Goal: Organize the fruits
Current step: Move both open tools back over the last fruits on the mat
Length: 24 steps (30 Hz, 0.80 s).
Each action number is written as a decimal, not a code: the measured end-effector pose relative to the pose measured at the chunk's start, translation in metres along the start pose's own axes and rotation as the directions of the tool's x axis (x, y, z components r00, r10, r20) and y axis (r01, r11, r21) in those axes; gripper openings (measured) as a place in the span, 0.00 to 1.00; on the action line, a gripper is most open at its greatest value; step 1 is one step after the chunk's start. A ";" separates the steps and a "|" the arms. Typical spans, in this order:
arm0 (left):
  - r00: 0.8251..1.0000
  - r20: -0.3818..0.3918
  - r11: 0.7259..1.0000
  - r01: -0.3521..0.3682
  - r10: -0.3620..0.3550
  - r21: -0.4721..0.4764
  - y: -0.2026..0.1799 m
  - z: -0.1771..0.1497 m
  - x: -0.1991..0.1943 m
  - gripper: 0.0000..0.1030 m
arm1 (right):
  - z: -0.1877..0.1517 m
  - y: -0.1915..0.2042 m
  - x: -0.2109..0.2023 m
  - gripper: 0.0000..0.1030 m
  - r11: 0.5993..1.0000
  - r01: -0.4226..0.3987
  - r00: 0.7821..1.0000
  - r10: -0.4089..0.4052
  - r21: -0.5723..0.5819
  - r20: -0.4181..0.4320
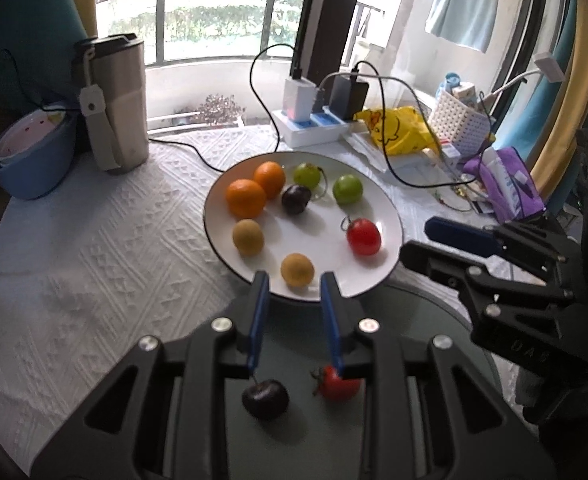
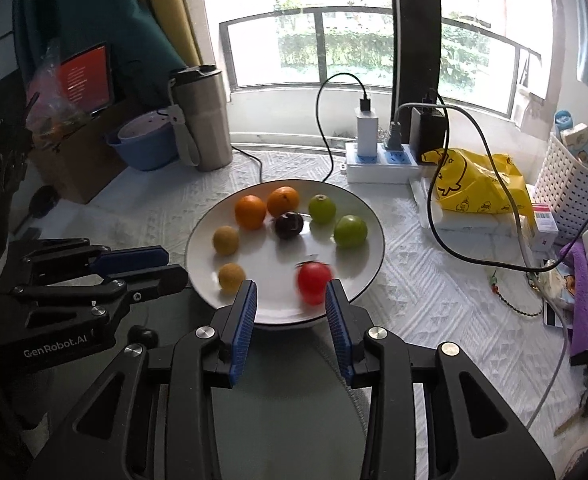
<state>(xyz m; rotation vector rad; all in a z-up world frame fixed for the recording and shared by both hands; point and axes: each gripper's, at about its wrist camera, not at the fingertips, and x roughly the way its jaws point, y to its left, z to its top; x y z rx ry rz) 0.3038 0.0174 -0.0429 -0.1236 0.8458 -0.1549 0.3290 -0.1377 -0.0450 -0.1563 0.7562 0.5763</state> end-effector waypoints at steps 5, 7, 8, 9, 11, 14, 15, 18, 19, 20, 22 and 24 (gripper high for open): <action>1.000 0.021 1.000 0.003 -0.003 0.005 0.002 -0.007 -0.014 0.29 | -0.004 0.011 -0.009 0.36 1.000 -0.001 1.000 0.001 -0.010 0.003; 1.000 0.031 1.000 0.000 0.000 0.009 0.004 -0.011 -0.020 0.30 | -0.005 0.015 -0.011 0.36 1.000 -0.002 1.000 0.002 -0.014 0.004; 0.999 0.034 1.000 0.001 -0.001 0.008 0.006 -0.012 -0.022 0.30 | -0.006 0.018 -0.012 0.36 1.000 -0.004 1.000 0.004 -0.016 0.004; 0.999 0.035 1.000 0.002 -0.002 0.006 0.007 -0.014 -0.023 0.31 | -0.007 0.021 -0.013 0.36 1.000 -0.006 1.000 0.006 -0.018 0.002; 0.999 0.039 1.000 -0.001 0.000 0.000 0.011 -0.019 -0.028 0.32 | -0.009 0.026 -0.014 0.36 1.000 -0.010 1.000 0.010 -0.022 -0.002; 0.999 0.042 1.000 -0.002 0.003 -0.011 0.017 -0.025 -0.033 0.34 | -0.013 0.034 -0.015 0.36 0.999 -0.013 1.000 0.013 -0.034 -0.011; 0.999 0.044 1.000 -0.002 0.003 -0.015 0.018 -0.027 -0.034 0.34 | -0.013 0.036 -0.016 0.36 0.999 -0.013 1.000 0.013 -0.039 -0.014; 0.999 0.053 0.999 0.007 -0.006 -0.035 0.026 -0.034 -0.040 0.44 | -0.015 0.045 -0.018 0.36 0.998 -0.014 1.000 0.013 -0.054 -0.019; 0.998 0.055 0.999 0.008 -0.006 -0.040 0.027 -0.036 -0.042 0.44 | -0.015 0.047 -0.019 0.36 0.998 -0.013 1.000 0.012 -0.059 -0.020; 0.998 0.057 0.999 0.005 -0.002 -0.041 0.029 -0.038 -0.044 0.44 | -0.016 0.049 -0.020 0.36 0.998 -0.010 1.000 0.009 -0.063 -0.022; 0.998 0.066 0.999 -0.014 0.017 -0.035 0.031 -0.043 -0.048 0.44 | -0.017 0.053 -0.020 0.36 0.998 -0.007 1.000 0.005 -0.068 -0.025; 0.997 0.072 0.999 -0.027 0.029 -0.025 0.033 -0.047 -0.050 0.44 | -0.018 0.056 -0.020 0.36 0.997 -0.002 1.000 0.000 -0.073 -0.029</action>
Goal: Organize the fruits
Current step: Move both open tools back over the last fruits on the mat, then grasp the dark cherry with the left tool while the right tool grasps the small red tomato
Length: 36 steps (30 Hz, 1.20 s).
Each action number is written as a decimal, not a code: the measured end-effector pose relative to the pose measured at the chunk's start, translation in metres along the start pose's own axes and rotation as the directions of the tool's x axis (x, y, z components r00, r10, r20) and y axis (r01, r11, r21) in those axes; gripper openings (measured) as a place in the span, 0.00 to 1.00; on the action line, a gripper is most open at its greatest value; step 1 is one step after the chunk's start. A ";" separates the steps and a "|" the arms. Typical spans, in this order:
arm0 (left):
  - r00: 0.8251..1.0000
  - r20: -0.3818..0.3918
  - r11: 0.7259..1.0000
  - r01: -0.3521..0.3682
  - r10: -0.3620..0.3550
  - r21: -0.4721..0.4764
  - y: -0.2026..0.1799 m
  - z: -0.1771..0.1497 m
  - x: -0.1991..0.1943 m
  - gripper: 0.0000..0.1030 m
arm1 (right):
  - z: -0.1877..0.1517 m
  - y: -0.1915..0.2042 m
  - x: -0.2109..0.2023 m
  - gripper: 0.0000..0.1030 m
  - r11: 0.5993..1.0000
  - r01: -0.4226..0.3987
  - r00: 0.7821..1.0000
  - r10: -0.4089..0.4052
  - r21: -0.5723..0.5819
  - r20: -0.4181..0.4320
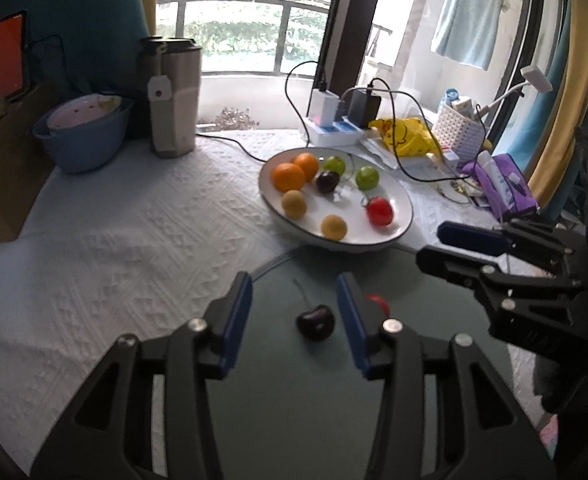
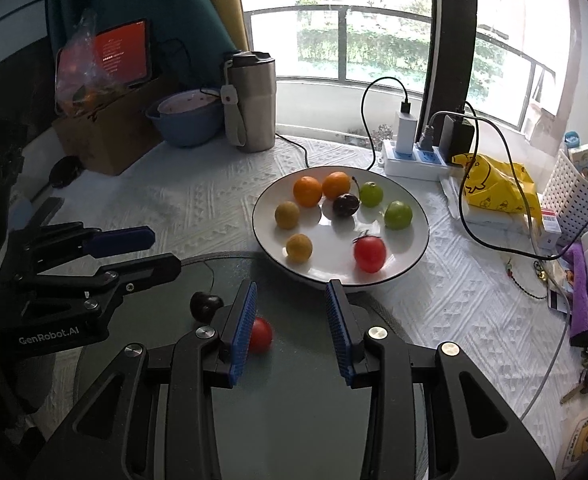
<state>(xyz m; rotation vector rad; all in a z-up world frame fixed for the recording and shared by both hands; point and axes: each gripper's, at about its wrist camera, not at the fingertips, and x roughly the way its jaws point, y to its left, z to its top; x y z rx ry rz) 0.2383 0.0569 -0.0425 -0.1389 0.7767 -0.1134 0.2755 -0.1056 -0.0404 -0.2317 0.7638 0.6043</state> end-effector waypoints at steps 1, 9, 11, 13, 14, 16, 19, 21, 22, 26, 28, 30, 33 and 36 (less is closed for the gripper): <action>1.000 0.000 1.000 0.000 0.000 0.001 0.001 -0.002 -0.001 0.44 | -0.001 0.002 0.000 0.36 1.000 0.001 1.000 -0.001 -0.001 -0.003; 1.000 -0.023 1.000 0.007 -0.007 -0.010 0.014 -0.019 0.002 0.45 | -0.013 0.012 0.008 0.36 1.000 0.003 0.998 -0.003 -0.007 -0.057; 1.000 -0.028 1.000 0.006 -0.007 -0.017 0.017 -0.023 0.004 0.45 | -0.018 0.012 0.012 0.36 1.000 0.000 0.997 -0.001 -0.002 -0.075; 0.999 -0.034 1.000 0.006 -0.007 -0.026 0.021 -0.027 0.005 0.45 | -0.023 0.013 0.017 0.36 1.000 -0.008 0.996 0.009 0.005 -0.093; 0.999 -0.037 1.000 0.006 -0.007 -0.029 0.022 -0.029 0.006 0.45 | -0.025 0.014 0.019 0.36 1.000 -0.015 0.995 0.015 0.007 -0.102; 0.999 -0.044 0.999 0.005 -0.006 -0.032 0.024 -0.032 0.008 0.45 | -0.029 0.016 0.024 0.36 1.000 -0.027 0.993 0.027 0.009 -0.117; 0.999 -0.052 0.999 0.004 -0.005 -0.033 0.025 -0.037 0.012 0.45 | -0.031 0.020 0.032 0.36 0.999 -0.043 0.990 0.044 0.004 -0.133; 0.998 -0.059 0.999 0.007 -0.009 -0.038 0.026 -0.039 0.014 0.45 | -0.030 0.023 0.036 0.36 0.999 -0.050 0.989 0.050 0.000 -0.138; 0.998 -0.062 0.999 0.007 -0.009 -0.040 0.026 -0.039 0.015 0.45 | -0.030 0.024 0.038 0.36 0.999 -0.054 0.988 0.053 -0.004 -0.142; 0.997 -0.071 0.999 0.008 -0.010 -0.041 0.026 -0.038 0.018 0.45 | -0.030 0.027 0.047 0.31 0.997 -0.067 0.985 0.063 -0.023 -0.159; 0.997 -0.074 0.999 0.008 -0.011 -0.038 0.025 -0.037 0.020 0.45 | -0.029 0.026 0.048 0.27 0.997 -0.073 0.985 0.068 -0.026 -0.156; 0.997 -0.077 0.999 0.012 -0.015 -0.034 0.022 -0.035 0.023 0.45 | -0.029 0.025 0.047 0.27 0.997 -0.074 0.986 0.069 -0.026 -0.152; 0.996 -0.081 0.999 0.024 -0.026 -0.023 0.014 -0.033 0.025 0.45 | -0.028 0.019 0.043 0.27 0.997 -0.075 0.988 0.071 -0.017 -0.139; 0.996 -0.085 0.999 0.037 -0.038 -0.013 0.004 -0.031 0.028 0.45 | -0.028 0.012 0.039 0.27 0.997 -0.071 0.989 0.070 -0.005 -0.127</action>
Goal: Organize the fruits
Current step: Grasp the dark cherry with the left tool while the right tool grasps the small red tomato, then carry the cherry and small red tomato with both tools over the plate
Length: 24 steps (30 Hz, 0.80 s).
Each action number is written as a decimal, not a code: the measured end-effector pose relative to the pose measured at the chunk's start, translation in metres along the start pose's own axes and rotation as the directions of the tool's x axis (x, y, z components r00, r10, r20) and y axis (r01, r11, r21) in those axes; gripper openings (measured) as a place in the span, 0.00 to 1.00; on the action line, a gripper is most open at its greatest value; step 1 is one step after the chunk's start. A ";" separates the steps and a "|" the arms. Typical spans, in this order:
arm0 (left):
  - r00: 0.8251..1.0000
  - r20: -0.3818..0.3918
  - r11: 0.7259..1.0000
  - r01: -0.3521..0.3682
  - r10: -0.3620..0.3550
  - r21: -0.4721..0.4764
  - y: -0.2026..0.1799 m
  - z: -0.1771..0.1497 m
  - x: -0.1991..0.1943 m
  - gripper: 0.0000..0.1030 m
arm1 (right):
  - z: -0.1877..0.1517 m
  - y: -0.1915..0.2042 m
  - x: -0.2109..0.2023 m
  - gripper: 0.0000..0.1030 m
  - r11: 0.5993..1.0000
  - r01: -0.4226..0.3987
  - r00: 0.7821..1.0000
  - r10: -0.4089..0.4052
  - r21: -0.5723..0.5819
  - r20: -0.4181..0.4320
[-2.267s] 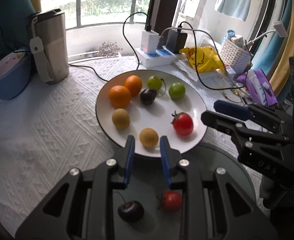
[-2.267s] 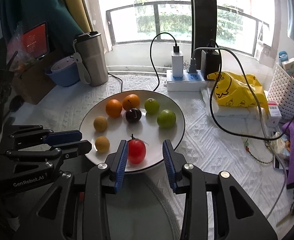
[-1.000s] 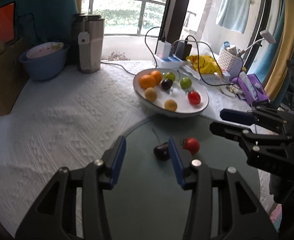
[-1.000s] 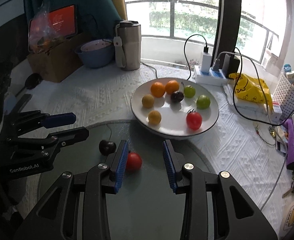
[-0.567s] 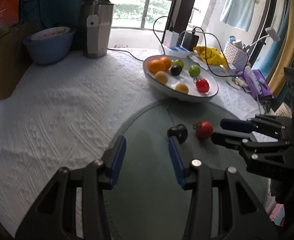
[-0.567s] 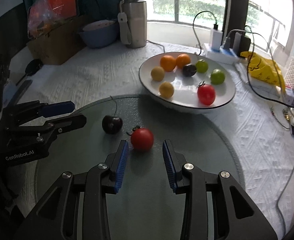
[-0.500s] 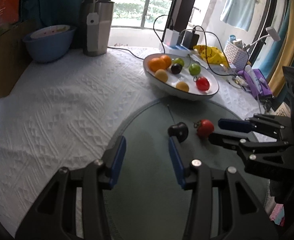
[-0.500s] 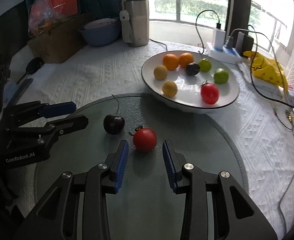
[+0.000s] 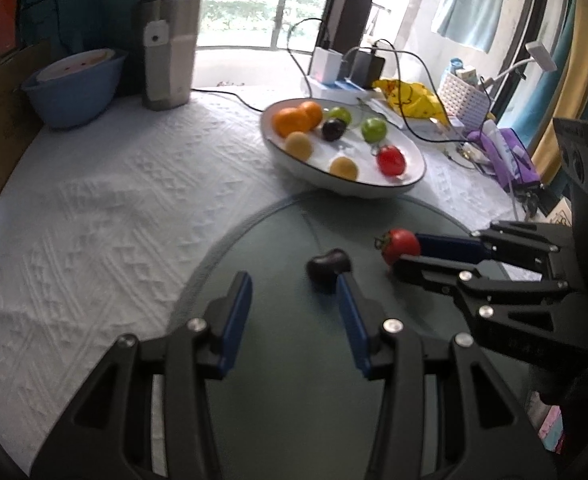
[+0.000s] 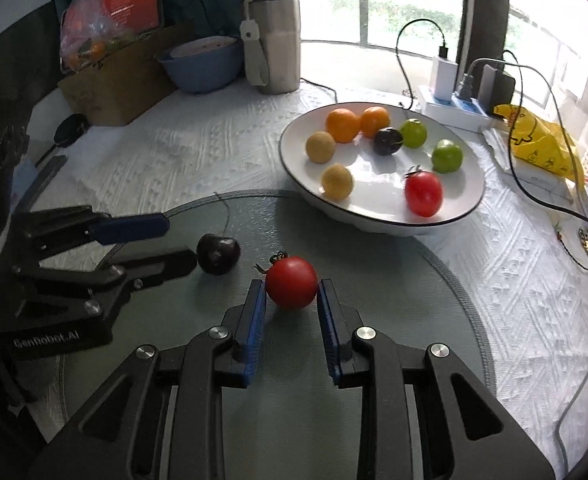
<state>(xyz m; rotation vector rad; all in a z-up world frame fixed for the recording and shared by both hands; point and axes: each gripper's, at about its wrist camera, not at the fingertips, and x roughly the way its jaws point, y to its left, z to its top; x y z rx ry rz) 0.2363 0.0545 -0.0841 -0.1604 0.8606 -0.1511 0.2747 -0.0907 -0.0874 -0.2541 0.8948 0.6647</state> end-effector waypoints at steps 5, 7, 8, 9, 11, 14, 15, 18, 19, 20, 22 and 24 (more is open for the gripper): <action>1.000 0.000 1.000 0.004 -0.004 0.022 -0.014 0.004 0.006 0.45 | 0.000 -0.015 -0.008 0.27 1.000 0.002 1.000 -0.003 0.025 0.023; 1.000 -0.011 1.000 -0.009 0.009 0.022 -0.017 0.006 0.012 0.45 | -0.001 -0.020 -0.012 0.27 0.999 0.001 0.999 -0.002 0.035 0.034; 1.000 -0.015 1.000 -0.015 0.015 0.018 -0.017 0.006 0.015 0.45 | -0.001 -0.023 -0.014 0.27 0.999 -0.001 0.999 -0.001 0.040 0.040; 1.000 -0.018 1.000 -0.019 0.020 0.016 -0.017 0.006 0.017 0.45 | -0.002 -0.026 -0.015 0.27 0.999 -0.002 0.999 0.000 0.043 0.044; 0.999 -0.023 0.999 -0.036 0.036 0.014 -0.017 0.006 0.021 0.44 | -0.002 -0.031 -0.018 0.27 0.999 -0.003 0.999 0.001 0.050 0.051; 0.999 -0.024 0.999 -0.042 0.043 0.023 -0.020 0.006 0.024 0.40 | -0.002 -0.039 -0.021 0.27 0.998 -0.005 0.998 0.002 0.062 0.063; 0.999 -0.027 0.998 -0.046 0.047 0.031 -0.022 0.006 0.025 0.39 | -0.001 -0.041 -0.021 0.27 0.998 -0.007 0.998 0.003 0.066 0.066; 0.999 -0.030 0.998 -0.043 0.044 0.040 -0.025 0.007 0.026 0.31 | 0.001 -0.051 -0.024 0.27 0.997 -0.010 0.997 0.004 0.077 0.081; 0.998 -0.029 0.998 -0.045 0.047 0.042 -0.026 0.008 0.026 0.29 | 0.002 -0.052 -0.025 0.27 0.997 -0.010 0.996 0.003 0.080 0.085; 0.999 -0.030 0.998 -0.044 0.046 0.044 -0.028 0.008 0.027 0.29 | 0.002 -0.055 -0.026 0.27 0.997 -0.010 0.996 0.003 0.083 0.090; 0.999 -0.033 0.998 -0.042 0.043 0.046 -0.030 0.008 0.027 0.29 | 0.003 -0.059 -0.028 0.27 0.996 -0.011 0.995 0.003 0.089 0.098; 0.999 -0.035 0.998 -0.038 0.040 0.049 -0.033 0.009 0.027 0.28 | 0.003 -0.064 -0.030 0.27 0.995 -0.012 0.995 0.003 0.094 0.104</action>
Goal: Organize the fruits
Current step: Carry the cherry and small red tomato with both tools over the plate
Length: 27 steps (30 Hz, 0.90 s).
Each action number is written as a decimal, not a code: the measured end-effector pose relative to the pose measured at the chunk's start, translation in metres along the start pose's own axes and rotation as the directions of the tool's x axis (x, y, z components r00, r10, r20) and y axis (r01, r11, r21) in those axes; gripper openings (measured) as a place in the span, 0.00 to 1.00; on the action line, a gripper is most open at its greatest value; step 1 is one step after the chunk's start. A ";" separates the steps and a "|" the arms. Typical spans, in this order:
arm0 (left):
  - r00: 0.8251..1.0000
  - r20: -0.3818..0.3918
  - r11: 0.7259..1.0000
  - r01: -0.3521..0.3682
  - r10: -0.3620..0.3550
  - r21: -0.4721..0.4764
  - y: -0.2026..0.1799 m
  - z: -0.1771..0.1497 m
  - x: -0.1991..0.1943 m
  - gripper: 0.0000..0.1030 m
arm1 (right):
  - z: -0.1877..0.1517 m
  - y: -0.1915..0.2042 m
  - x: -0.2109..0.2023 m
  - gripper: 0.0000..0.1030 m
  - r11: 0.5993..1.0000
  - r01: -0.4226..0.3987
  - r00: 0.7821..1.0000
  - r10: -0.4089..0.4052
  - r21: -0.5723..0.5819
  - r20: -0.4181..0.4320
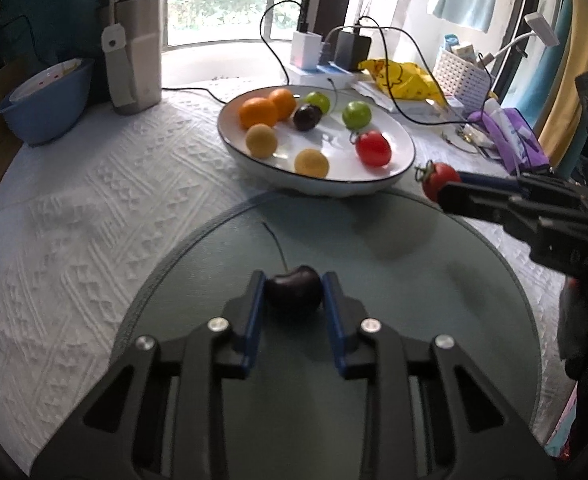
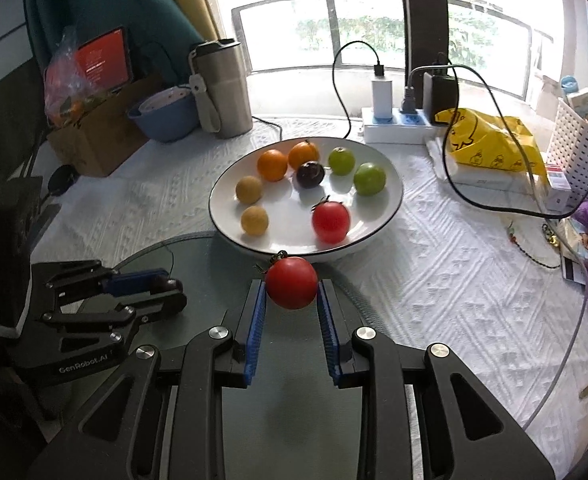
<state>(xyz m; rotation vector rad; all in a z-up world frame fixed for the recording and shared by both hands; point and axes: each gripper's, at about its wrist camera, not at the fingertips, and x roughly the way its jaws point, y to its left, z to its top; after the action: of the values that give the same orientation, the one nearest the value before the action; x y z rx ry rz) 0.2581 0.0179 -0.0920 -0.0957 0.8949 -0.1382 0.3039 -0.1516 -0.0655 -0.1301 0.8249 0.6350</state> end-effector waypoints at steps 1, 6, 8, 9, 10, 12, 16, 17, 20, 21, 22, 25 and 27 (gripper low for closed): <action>1.000 0.001 1.000 0.000 0.000 0.003 -0.002 0.001 0.000 0.28 | 0.000 -0.002 -0.001 0.27 1.000 0.000 1.000 0.000 0.002 0.002; 1.000 0.021 1.000 0.014 -0.014 0.024 -0.012 0.011 -0.005 0.28 | 0.003 -0.011 -0.004 0.27 1.000 0.002 1.000 -0.002 0.008 0.013; 0.999 0.037 0.999 0.021 -0.022 0.040 -0.018 0.017 -0.007 0.28 | 0.005 -0.014 -0.005 0.27 1.000 0.003 1.000 -0.003 0.011 0.019; 0.999 0.042 0.999 0.023 -0.025 0.045 -0.020 0.020 -0.008 0.28 | 0.006 -0.016 -0.006 0.27 1.000 0.003 1.000 -0.004 0.013 0.024; 0.999 0.047 0.998 0.025 -0.028 0.050 -0.022 0.023 -0.008 0.28 | 0.007 -0.017 -0.007 0.27 1.000 0.003 1.000 -0.004 0.014 0.027; 0.998 0.054 0.998 0.031 -0.034 0.059 -0.026 0.029 -0.007 0.28 | 0.009 -0.019 -0.007 0.27 1.000 0.006 0.999 -0.006 0.016 0.032; 0.997 0.064 0.997 0.039 -0.043 0.069 -0.032 0.039 -0.003 0.28 | 0.014 -0.025 -0.005 0.27 1.000 0.009 0.999 -0.010 0.019 0.038; 0.997 0.065 0.997 0.040 -0.045 0.069 -0.032 0.041 -0.002 0.28 | 0.015 -0.027 -0.005 0.27 1.000 0.010 0.999 -0.011 0.020 0.039; 0.997 0.063 0.997 0.045 -0.050 0.069 -0.033 0.047 0.004 0.28 | 0.020 -0.032 -0.003 0.27 1.000 0.010 0.999 -0.011 0.023 0.043; 0.997 0.062 0.996 0.047 -0.051 0.070 -0.034 0.049 0.006 0.28 | 0.021 -0.033 -0.001 0.27 1.000 0.010 0.999 -0.011 0.024 0.043; 0.997 0.061 0.996 0.049 -0.053 0.070 -0.034 0.051 0.008 0.28 | 0.023 -0.035 0.000 0.27 1.000 0.010 0.999 -0.011 0.025 0.043; 0.996 0.062 0.996 0.057 -0.061 0.067 -0.034 0.058 0.013 0.28 | 0.028 -0.038 0.006 0.27 1.000 0.008 0.999 -0.009 0.026 0.042; 0.996 0.066 0.996 0.063 -0.067 0.065 -0.035 0.061 0.016 0.28 | 0.031 -0.040 0.009 0.27 1.000 0.006 0.999 -0.007 0.027 0.044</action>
<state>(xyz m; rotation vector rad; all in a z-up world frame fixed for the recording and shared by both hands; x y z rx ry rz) 0.3131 -0.0171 -0.0610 -0.0706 0.8193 -0.2225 0.3515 -0.1691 -0.0559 -0.0944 0.7897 0.6183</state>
